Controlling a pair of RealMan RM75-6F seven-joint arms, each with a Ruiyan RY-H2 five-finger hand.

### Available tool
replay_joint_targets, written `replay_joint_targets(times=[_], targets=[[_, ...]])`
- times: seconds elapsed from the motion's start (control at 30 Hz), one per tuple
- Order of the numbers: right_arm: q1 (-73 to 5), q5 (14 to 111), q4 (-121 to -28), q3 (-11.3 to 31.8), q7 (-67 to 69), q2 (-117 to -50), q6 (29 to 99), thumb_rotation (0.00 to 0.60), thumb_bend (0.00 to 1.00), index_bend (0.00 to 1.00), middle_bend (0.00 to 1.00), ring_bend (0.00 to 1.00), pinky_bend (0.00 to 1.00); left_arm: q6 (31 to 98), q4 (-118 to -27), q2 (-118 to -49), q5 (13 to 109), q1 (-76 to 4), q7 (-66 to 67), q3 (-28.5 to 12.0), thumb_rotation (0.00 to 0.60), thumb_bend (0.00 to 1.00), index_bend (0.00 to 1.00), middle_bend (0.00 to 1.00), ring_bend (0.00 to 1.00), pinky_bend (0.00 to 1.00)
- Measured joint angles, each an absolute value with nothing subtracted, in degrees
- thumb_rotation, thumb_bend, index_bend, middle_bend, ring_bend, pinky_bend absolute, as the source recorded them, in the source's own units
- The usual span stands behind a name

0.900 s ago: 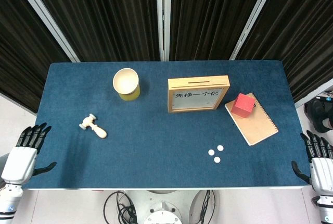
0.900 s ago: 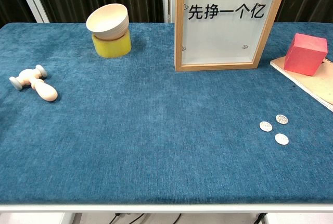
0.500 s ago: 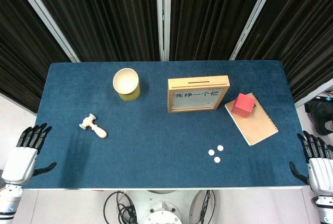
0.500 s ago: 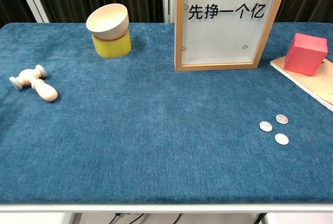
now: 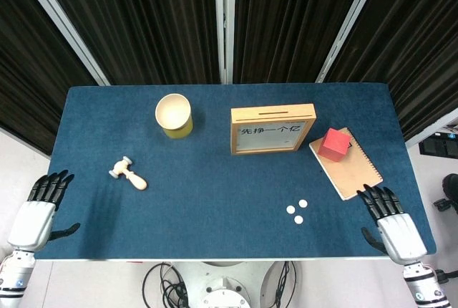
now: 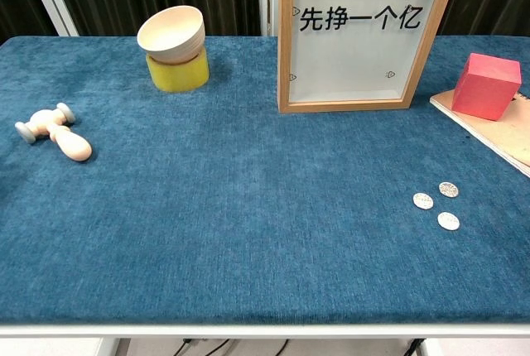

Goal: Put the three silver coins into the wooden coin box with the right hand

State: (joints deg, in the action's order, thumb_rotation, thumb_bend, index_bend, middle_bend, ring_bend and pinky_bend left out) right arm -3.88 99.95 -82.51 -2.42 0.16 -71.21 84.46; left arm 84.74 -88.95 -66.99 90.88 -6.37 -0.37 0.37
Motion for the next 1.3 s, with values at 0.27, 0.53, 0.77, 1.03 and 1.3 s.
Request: replay_joint_targets(times=[0.27,0.53,0.77,1.03,1.3], targets=[[-7.8,100.8,-85.9,-4.3,-6.4,-73.0,75.2,0.6,0.27,0.01,0.0,0.0,0.0,84.9,-88.4,-66.8,90.6,-5.7,-1.2,0.9,0.6,0.0,0.02,0.0,0.0,0.0],[-10.7,99.1,-86.5,-4.9,-10.6,-76.7,69.7,0.6,0.27,0.06,0.0,0.0,0.0,85.8,-87.5,-67.0,90.8,-5.1,-2.5,1.1,0.6,0.0,0.02,0.0,0.0,0.0],[-12.2,97.9,-84.9,-4.3,-10.8,-79.8,68.6,0.6,0.27,0.17,0.0,0.0,0.0,85.8,-86.7,-67.2,90.7,-5.0,-3.3,1.1,0.6,0.0,0.02,0.0,0.0,0.0],[-13.7,96.8,-84.0,-4.0,-11.6,-82.2,67.2,0.6,0.27,0.22,0.0,0.0,0.0,85.9,-86.0,-67.2,90.5,-4.9,-4.4,1.0,0.6,0.0,0.02,0.0,0.0,0.0],[-13.8,96.4,-81.7,-4.0,-10.1,-84.9,68.6,0.6,0.27,0.32,0.0,0.0,0.0,85.7,-85.3,-67.3,90.4,-4.8,-5.2,1.0,0.6,0.0,0.02,0.0,0.0,0.0]])
